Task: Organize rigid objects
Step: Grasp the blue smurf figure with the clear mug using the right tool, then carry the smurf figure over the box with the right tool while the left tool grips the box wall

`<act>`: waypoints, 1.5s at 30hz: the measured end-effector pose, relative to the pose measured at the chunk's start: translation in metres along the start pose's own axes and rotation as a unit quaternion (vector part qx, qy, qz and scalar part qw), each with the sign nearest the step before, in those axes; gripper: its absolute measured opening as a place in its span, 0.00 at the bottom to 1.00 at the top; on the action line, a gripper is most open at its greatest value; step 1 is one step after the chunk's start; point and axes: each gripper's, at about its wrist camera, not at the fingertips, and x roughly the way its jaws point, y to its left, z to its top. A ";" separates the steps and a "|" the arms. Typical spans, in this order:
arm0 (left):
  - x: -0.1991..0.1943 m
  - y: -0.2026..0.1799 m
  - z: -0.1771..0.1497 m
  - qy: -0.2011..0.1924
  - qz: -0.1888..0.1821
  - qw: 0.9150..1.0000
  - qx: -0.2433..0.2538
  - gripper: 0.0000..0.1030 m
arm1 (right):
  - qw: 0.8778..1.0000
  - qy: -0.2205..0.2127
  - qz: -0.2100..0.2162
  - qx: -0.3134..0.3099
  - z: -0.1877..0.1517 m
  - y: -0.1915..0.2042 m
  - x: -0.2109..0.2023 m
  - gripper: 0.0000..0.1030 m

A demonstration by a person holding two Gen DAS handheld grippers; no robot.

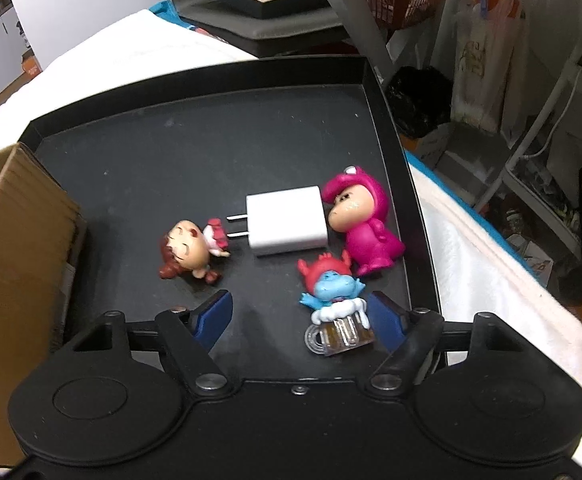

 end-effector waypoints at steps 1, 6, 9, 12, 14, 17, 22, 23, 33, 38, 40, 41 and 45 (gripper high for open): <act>0.000 -0.001 -0.001 0.001 0.002 1.000 0.000 0.77 | 1.000 0.006 0.004 0.003 0.000 -0.002 0.003 0.65; 0.003 -0.003 -0.004 0.005 0.006 1.000 -0.001 0.77 | 1.000 0.005 -0.009 -0.010 -0.003 -0.005 0.007 0.35; 0.002 -0.004 -0.005 0.004 0.006 1.000 0.001 0.77 | 1.000 0.002 0.003 0.000 -0.003 -0.010 0.005 0.33; 0.002 -0.003 -0.005 0.001 0.004 1.000 -0.002 0.77 | 1.000 -0.002 0.008 0.001 -0.004 -0.011 0.001 0.33; 0.001 -0.002 -0.005 -0.001 0.001 1.000 -0.003 0.77 | 1.000 -0.011 0.011 0.002 -0.003 -0.012 -0.003 0.33; 0.001 0.001 -0.006 -0.004 -0.005 1.000 -0.002 0.77 | 1.000 -0.019 0.017 0.006 -0.001 -0.010 -0.012 0.33; 0.001 0.005 -0.006 -0.008 -0.017 1.000 -0.004 0.77 | 0.999 -0.033 0.009 0.008 0.000 -0.007 -0.022 0.33; 0.002 0.006 -0.006 -0.009 -0.020 1.000 -0.004 0.77 | 0.999 -0.037 0.007 0.009 0.001 -0.008 -0.023 0.33; 0.007 0.015 -0.007 -0.012 -0.043 0.999 -0.008 0.77 | 0.997 -0.080 0.000 -0.011 0.007 0.006 -0.048 0.33; 0.006 0.024 -0.008 -0.015 -0.057 0.998 -0.014 0.77 | 0.996 -0.082 0.008 -0.038 0.009 0.026 -0.051 0.33; 0.006 0.028 -0.009 -0.016 -0.065 0.998 -0.013 0.77 | 0.996 -0.076 0.016 -0.047 0.009 0.034 -0.050 0.33; 0.006 0.030 -0.009 -0.016 -0.066 0.998 -0.014 0.77 | 0.996 -0.075 0.018 -0.051 0.009 0.037 -0.051 0.33; 0.006 0.035 -0.011 -0.019 -0.079 0.997 -0.014 0.77 | 0.995 -0.080 0.025 -0.057 0.012 0.050 -0.058 0.33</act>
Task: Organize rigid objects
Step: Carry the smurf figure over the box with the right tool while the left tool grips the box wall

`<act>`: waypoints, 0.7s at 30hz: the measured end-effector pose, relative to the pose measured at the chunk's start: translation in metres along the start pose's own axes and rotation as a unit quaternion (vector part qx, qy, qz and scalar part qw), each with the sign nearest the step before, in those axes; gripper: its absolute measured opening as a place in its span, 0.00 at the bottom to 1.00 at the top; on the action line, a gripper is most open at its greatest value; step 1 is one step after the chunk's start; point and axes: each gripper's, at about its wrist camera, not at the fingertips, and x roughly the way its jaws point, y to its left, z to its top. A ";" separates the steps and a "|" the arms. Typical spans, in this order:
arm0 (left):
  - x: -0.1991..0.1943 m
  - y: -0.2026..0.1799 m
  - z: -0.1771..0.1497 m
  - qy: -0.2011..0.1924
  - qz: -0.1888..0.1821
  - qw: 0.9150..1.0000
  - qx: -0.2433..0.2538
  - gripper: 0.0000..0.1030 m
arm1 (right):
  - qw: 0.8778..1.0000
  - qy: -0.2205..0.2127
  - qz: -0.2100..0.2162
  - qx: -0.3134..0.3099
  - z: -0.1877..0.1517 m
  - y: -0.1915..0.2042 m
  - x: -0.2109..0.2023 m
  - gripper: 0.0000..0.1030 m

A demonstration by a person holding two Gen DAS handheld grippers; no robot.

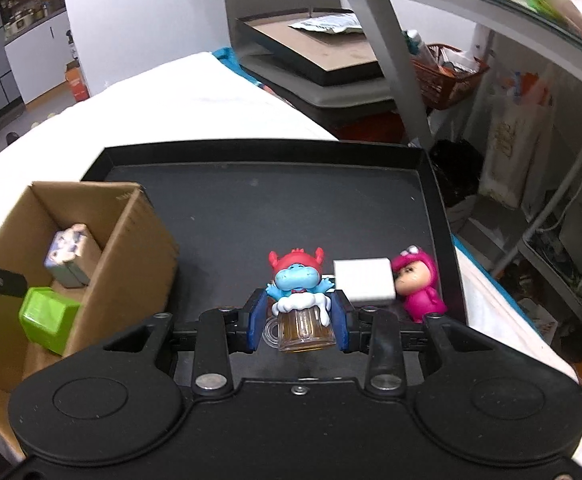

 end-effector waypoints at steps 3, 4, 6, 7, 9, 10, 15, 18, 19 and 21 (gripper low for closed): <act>-0.001 0.003 -0.002 -0.007 -0.006 1.000 0.006 0.77 | 1.000 -0.013 -0.002 -0.005 0.006 0.010 -0.007 0.33; -0.001 0.005 -0.003 -0.008 -0.009 1.000 0.006 0.76 | 1.000 -0.019 -0.003 -0.011 0.008 0.015 -0.009 0.33; -0.002 0.009 -0.004 -0.011 -0.016 1.000 0.005 0.73 | 1.000 -0.025 0.009 -0.011 0.012 0.022 -0.015 0.33; -0.002 0.011 -0.004 -0.012 -0.021 1.000 0.005 0.73 | 0.999 -0.028 0.016 -0.011 0.014 0.026 -0.019 0.33; -0.003 0.014 -0.005 -0.016 -0.032 0.999 0.006 0.69 | 0.999 -0.036 0.019 -0.018 0.017 0.035 -0.025 0.33; -0.003 0.016 -0.006 -0.018 -0.037 0.999 0.008 0.66 | 0.999 -0.039 0.022 -0.021 0.019 0.039 -0.027 0.33; 0.002 0.023 -0.010 -0.013 -0.063 0.998 0.006 0.33 | 0.998 -0.050 0.038 -0.031 0.024 0.061 -0.035 0.33; 0.005 0.026 -0.012 -0.011 -0.071 0.997 0.004 0.21 | 0.996 -0.051 0.061 -0.029 0.026 0.070 -0.037 0.33; 0.006 0.027 -0.012 -0.012 -0.071 0.997 0.005 0.14 | 0.996 -0.049 0.072 -0.026 0.027 0.073 -0.037 0.33; 0.007 0.030 -0.013 -0.014 -0.077 0.997 0.000 0.10 | 0.995 -0.045 0.086 -0.021 0.027 0.077 -0.036 0.33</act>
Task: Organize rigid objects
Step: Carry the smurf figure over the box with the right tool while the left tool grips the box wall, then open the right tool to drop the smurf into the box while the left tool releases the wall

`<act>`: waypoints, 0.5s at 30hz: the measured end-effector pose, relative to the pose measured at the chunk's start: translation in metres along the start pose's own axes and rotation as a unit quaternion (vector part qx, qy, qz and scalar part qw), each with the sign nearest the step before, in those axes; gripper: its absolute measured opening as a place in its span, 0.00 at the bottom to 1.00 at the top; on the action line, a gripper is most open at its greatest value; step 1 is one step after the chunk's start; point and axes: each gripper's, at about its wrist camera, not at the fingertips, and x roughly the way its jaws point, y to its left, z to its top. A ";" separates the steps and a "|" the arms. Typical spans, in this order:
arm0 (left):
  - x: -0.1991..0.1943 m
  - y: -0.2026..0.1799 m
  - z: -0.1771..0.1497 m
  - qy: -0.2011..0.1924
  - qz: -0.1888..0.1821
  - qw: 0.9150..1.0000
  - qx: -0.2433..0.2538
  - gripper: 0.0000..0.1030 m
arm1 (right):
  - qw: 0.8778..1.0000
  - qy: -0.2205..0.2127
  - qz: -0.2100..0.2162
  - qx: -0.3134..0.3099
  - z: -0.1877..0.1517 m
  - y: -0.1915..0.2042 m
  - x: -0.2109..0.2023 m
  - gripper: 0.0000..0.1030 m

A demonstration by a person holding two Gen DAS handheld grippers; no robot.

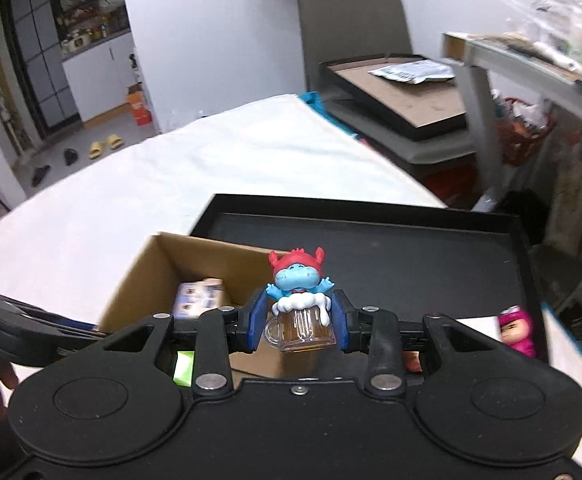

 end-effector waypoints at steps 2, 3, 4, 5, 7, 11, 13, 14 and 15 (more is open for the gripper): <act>-0.001 0.003 -0.001 -0.003 -0.004 1.000 -0.002 0.09 | 1.000 0.008 0.013 0.006 0.000 0.004 0.004 0.33; 0.000 0.004 -0.001 -0.003 -0.007 1.000 -0.003 0.09 | 1.000 0.011 0.017 0.008 -0.001 0.005 0.005 0.33; 0.000 0.005 -0.001 -0.003 -0.009 1.000 -0.004 0.09 | 1.000 0.014 0.020 0.007 -0.001 0.007 0.007 0.33; 0.000 0.005 -0.001 -0.003 -0.012 1.000 -0.004 0.09 | 1.000 0.015 0.019 0.005 -0.001 0.011 0.009 0.33; 0.000 0.006 0.000 0.000 -0.015 1.000 -0.008 0.09 | 1.000 0.021 0.016 -0.002 -0.002 0.015 0.015 0.33; 0.001 0.009 0.003 0.009 -0.022 1.000 -0.018 0.09 | 0.999 0.034 0.013 -0.008 -0.004 0.022 0.027 0.33; 0.001 0.009 0.003 0.011 -0.023 1.000 -0.017 0.09 | 0.999 0.040 0.013 -0.010 -0.004 0.026 0.032 0.33; 0.001 0.010 0.003 0.012 -0.025 0.999 -0.016 0.09 | 0.999 0.043 0.013 -0.012 -0.004 0.028 0.035 0.33; 0.001 0.010 0.004 0.014 -0.027 0.999 -0.017 0.09 | 0.999 0.045 0.013 -0.014 -0.004 0.030 0.038 0.33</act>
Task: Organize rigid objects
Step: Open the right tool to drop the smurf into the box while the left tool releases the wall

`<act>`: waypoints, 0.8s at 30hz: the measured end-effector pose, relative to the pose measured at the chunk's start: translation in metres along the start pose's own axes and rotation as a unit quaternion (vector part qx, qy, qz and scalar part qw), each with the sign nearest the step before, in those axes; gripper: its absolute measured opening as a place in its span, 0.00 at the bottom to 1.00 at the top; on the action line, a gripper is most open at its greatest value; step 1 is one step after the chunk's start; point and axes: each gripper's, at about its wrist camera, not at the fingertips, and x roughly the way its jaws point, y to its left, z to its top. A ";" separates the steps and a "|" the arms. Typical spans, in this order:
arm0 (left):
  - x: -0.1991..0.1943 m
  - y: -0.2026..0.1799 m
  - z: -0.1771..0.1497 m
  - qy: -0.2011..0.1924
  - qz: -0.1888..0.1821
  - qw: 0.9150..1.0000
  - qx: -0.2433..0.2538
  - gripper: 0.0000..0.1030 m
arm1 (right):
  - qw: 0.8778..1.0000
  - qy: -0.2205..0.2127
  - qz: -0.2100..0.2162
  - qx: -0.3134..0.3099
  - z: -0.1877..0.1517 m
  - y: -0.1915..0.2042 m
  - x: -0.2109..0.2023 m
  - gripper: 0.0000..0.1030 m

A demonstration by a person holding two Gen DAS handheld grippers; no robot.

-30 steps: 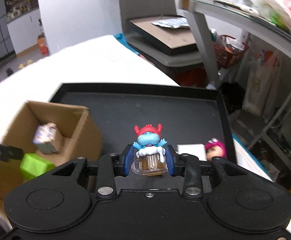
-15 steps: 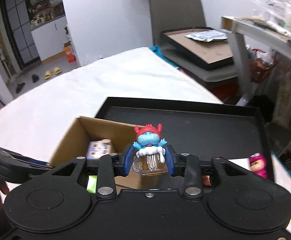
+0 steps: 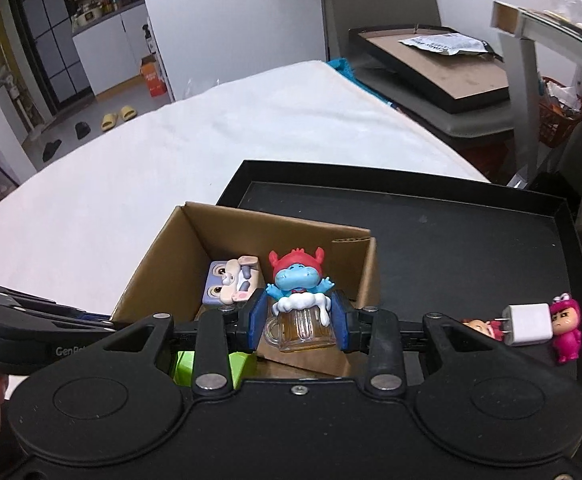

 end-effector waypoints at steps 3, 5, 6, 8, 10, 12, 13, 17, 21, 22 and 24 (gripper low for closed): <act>0.001 0.001 0.002 0.010 -0.010 1.000 -0.005 0.10 | 1.000 0.006 -0.003 -0.002 0.002 0.004 0.008 0.33; 0.001 0.002 0.001 0.012 -0.012 1.000 -0.009 0.10 | 1.000 0.007 -0.006 -0.002 0.003 0.005 0.012 0.33; 0.001 0.001 0.000 0.012 -0.012 1.000 -0.008 0.10 | 1.000 0.007 -0.006 -0.002 0.004 0.005 0.013 0.33; 0.002 0.002 0.000 0.011 -0.013 1.000 -0.009 0.10 | 1.000 0.004 -0.007 -0.003 0.004 0.006 0.014 0.33; 0.002 0.003 0.001 0.012 -0.015 1.000 -0.007 0.10 | 1.000 0.002 -0.007 -0.001 0.002 0.007 0.014 0.35; 0.002 0.003 0.002 0.013 -0.017 1.000 -0.002 0.10 | 1.000 -0.002 -0.006 0.002 0.004 0.006 0.014 0.38; 0.002 0.002 0.002 0.012 -0.015 1.000 0.002 0.11 | 1.000 -0.005 -0.007 0.001 0.005 0.006 0.013 0.44; 0.002 -0.001 0.002 0.012 -0.010 1.000 0.011 0.12 | 1.000 -0.017 -0.013 0.004 0.007 0.003 0.006 0.54; 0.001 -0.005 0.003 0.016 -0.007 1.000 0.013 0.13 | 1.000 -0.021 -0.006 0.012 0.006 -0.001 0.003 0.62; 0.000 -0.007 0.003 0.016 -0.003 1.000 0.014 0.14 | 1.000 -0.025 -0.005 0.012 0.006 -0.001 0.001 0.63; -0.003 -0.009 0.004 0.011 0.010 1.000 0.020 0.16 | 0.999 -0.035 -0.003 0.010 0.006 -0.002 -0.003 0.70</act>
